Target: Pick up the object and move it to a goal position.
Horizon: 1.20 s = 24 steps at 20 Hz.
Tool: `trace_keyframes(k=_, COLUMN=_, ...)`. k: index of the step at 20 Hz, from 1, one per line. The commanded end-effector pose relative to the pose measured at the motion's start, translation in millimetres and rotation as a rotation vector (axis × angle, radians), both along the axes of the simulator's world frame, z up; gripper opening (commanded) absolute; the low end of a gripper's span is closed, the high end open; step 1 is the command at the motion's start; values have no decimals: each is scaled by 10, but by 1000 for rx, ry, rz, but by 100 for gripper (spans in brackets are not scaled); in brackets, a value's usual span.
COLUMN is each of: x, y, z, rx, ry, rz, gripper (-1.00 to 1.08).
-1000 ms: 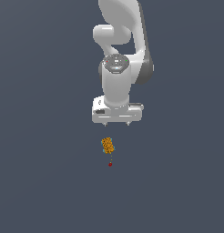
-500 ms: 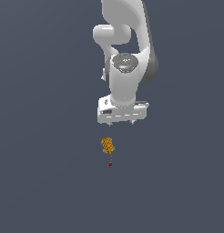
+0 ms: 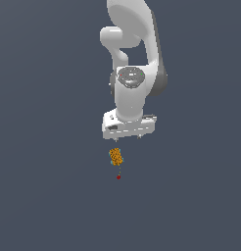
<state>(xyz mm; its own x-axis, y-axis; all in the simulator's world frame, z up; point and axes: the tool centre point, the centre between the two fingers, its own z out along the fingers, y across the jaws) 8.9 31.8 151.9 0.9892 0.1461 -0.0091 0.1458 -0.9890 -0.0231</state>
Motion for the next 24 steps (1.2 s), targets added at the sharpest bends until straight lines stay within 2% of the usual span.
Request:
trace_keyframes(k=1, x=72, y=-54, z=-99, rx=-2, ry=-1, rz=20, gripper=100)
trace_keyframes(k=12, x=422, y=-364, z=-686, rx=-16, ry=-12, rz=134, gripper=100)
trace_keyframes(k=24, x=491, y=-454, z=-873, rx=-20, ry=-13, rz=164, gripper=100)
